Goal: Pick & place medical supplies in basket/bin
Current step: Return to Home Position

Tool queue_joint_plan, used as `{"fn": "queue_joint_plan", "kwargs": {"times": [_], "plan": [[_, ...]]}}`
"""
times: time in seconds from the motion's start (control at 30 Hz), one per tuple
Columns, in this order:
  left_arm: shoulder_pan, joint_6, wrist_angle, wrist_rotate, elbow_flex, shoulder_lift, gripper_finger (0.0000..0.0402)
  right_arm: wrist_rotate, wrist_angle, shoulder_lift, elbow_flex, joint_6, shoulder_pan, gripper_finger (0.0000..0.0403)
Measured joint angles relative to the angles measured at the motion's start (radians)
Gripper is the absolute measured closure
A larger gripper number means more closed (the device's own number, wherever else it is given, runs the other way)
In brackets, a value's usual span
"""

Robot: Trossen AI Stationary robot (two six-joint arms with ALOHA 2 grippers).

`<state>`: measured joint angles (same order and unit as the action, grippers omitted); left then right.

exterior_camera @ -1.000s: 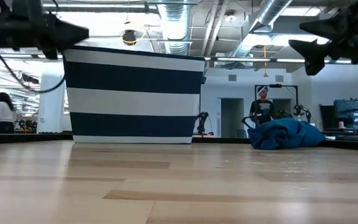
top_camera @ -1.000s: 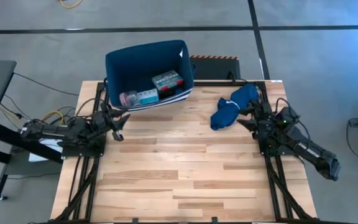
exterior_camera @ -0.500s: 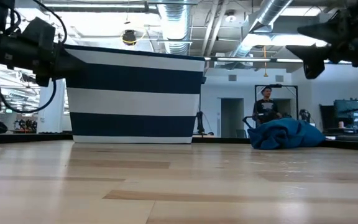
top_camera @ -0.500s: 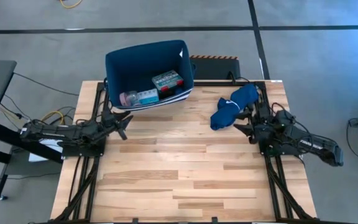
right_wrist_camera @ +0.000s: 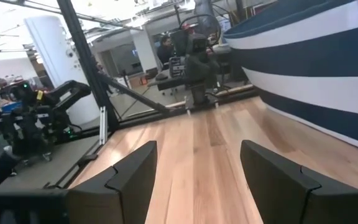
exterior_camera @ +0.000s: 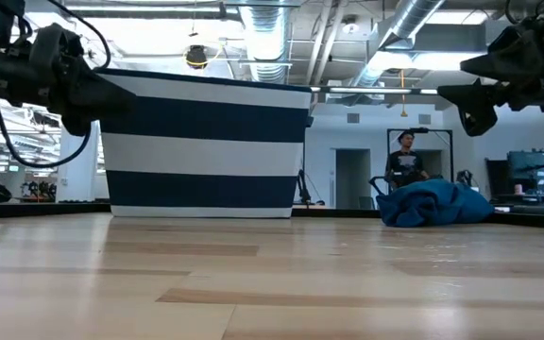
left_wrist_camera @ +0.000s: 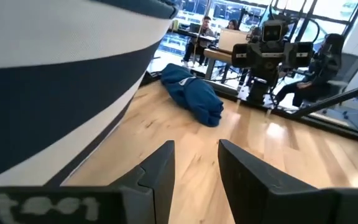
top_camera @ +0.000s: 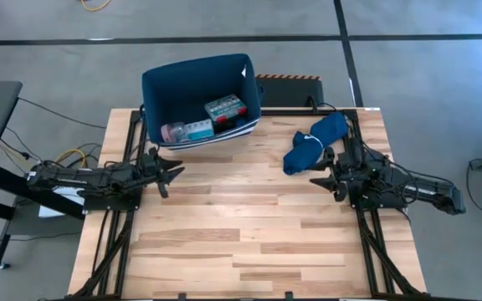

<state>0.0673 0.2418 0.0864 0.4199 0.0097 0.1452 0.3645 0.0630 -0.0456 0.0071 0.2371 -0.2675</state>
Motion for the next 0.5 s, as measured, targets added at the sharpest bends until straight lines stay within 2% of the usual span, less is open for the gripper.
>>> {"fn": "queue_joint_plan", "kwargs": {"times": [0.5], "plan": [[0.000, -0.015, -0.002, -0.002, 0.000, 0.000, 0.0291, 0.000, 0.000, 0.000, 0.000, 0.000, -0.001, 0.0178]]}}
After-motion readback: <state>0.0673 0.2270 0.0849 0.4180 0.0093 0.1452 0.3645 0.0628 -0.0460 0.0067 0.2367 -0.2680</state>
